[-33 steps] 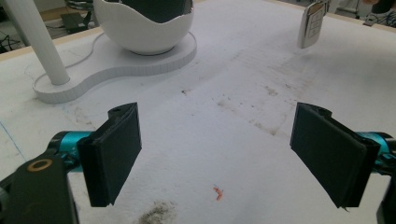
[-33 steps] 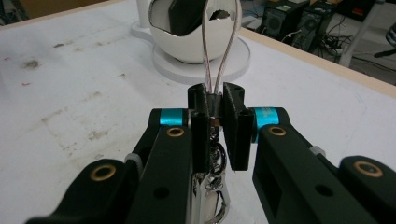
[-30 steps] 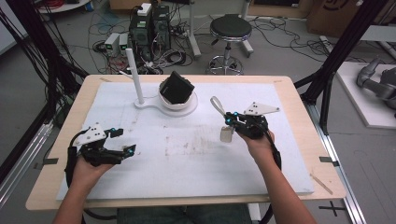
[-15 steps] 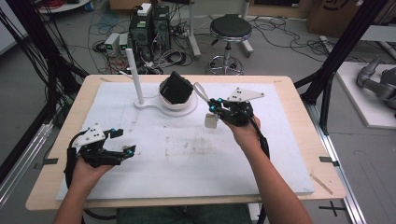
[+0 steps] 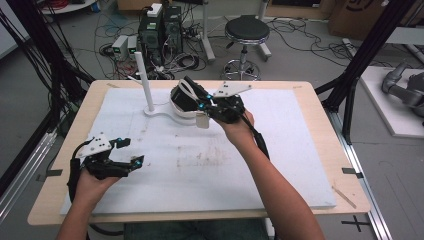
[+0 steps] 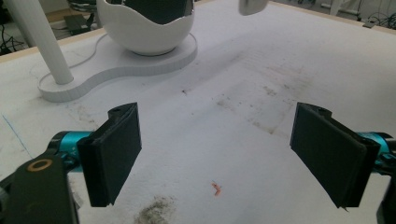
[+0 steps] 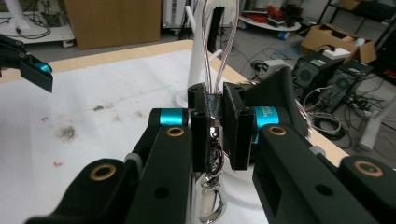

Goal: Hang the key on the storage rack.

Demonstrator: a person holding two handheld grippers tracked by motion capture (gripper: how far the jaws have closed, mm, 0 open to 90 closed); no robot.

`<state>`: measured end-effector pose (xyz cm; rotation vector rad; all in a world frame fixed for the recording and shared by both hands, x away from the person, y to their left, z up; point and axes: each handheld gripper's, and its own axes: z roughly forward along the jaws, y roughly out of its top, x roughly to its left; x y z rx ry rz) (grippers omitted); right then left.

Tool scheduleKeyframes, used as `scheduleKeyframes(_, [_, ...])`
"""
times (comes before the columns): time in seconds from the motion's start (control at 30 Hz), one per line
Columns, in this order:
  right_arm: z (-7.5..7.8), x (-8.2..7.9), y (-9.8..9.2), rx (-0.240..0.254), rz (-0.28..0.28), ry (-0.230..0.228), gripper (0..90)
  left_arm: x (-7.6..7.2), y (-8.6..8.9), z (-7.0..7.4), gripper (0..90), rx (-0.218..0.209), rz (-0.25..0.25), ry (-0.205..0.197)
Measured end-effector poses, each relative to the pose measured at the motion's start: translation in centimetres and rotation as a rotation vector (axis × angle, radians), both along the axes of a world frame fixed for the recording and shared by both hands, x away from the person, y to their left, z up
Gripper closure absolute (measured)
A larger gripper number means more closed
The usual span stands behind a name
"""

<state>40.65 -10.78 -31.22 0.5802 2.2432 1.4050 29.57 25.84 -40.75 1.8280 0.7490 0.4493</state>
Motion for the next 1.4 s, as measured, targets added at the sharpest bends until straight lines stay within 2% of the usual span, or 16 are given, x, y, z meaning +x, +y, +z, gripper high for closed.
scheduleKeyframes(0.37, [1.3, 2.0, 5.0, -0.028, 0.05, -0.025, 82.8, 0.1, -0.1, 0.0, 16.4, 0.002, -0.001, -0.001])
scheduleKeyframes(0.8, [2.7, 3.7, 9.7, -0.07, 0.07, -0.046, 82.8, 0.2, -0.1, -0.1, 16.4, 0.012, -0.005, -0.001])
scheduleKeyframes(0.97, [3.0, 4.5, 11.4, -0.098, 0.078, -0.055, 82.7, 0.2, 0.3, -0.1, 16.4, 0.001, 0.004, -0.003])
scheduleKeyframes(1.17, [3.0, 5.0, 12.9, -0.132, 0.075, -0.066, 82.7, 0.3, 0.4, -0.1, 16.4, -0.005, 0.006, -0.001])
scheduleKeyframes(1.4, [1.9, 5.8, 13.8, -0.176, 0.048, -0.053, 82.7, 0.3, 0.4, 0.0, 16.4, 0.0, 0.002, -0.006])
